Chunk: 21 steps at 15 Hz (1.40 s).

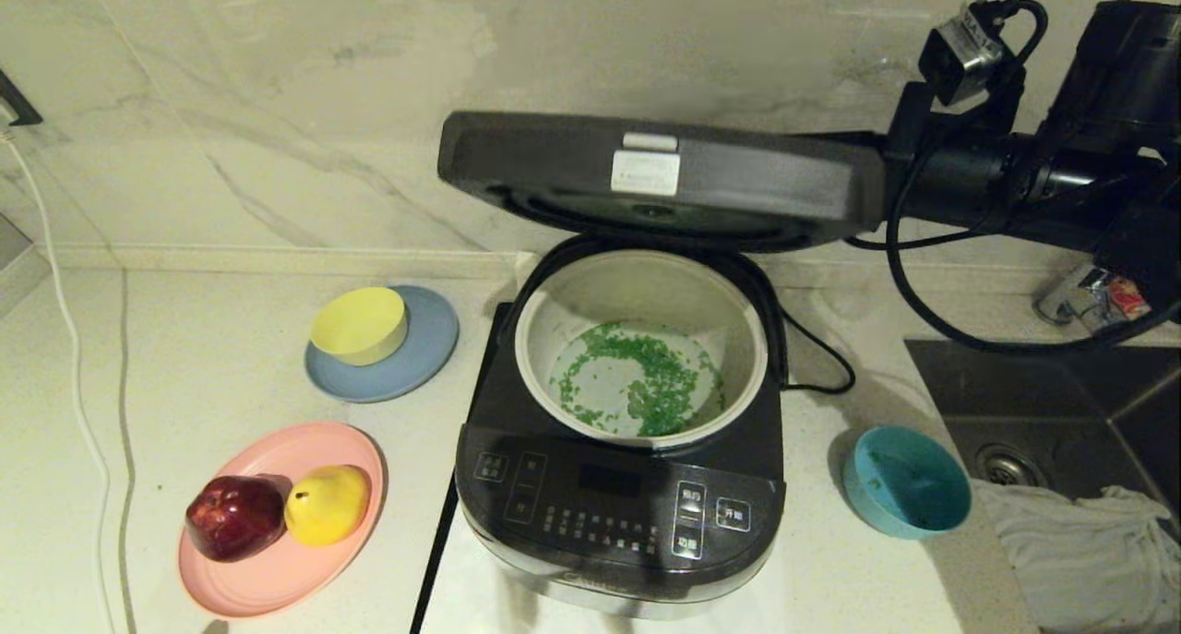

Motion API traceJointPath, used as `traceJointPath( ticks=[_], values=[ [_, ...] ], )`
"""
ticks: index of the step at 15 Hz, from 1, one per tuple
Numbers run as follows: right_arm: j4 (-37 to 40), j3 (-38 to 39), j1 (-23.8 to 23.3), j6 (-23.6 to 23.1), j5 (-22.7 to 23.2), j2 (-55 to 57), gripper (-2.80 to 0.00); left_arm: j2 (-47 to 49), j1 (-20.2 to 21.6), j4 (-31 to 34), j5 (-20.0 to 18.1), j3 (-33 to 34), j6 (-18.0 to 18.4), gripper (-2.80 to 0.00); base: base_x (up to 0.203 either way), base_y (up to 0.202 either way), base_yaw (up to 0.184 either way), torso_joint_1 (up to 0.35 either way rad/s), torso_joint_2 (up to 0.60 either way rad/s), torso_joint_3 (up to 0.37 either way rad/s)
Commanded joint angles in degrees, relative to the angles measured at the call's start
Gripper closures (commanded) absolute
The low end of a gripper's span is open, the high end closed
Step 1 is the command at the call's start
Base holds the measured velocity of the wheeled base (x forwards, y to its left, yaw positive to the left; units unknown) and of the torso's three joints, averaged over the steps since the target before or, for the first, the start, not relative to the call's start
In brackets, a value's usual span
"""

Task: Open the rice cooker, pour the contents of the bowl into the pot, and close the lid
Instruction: Close the rice cooker

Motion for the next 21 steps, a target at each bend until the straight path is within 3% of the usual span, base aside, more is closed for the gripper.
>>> traceJointPath(
  ticks=[1,7,10,21],
  values=[
    [0.95,3.79,1.70,-0.73,0.12,-3.67,0.00,-0.06,0.00,-0.02,-0.02,0.53,0.04,0.00,0.000,0.000,0.000,0.000,0.00,0.000],
    [4.38,14.66,4.57,-1.10,-0.24,-8.45,0.00,-0.06,0.00,-0.02,-0.02,0.53,0.04,0.00,0.000,0.000,0.000,0.000,0.00,0.000],
    [4.24,20.74,7.02,-3.85,-0.43,-8.48,0.00,-0.06,0.00,-0.02,-0.02,0.53,-0.04,0.00,0.000,0.000,0.000,0.000,0.00,0.000],
    [1.52,26.50,8.14,-4.53,-2.63,-2.41,0.00,-0.06,0.00,-0.02,-0.02,0.53,0.04,0.00,0.000,0.000,0.000,0.000,0.00,0.000]
  ],
)
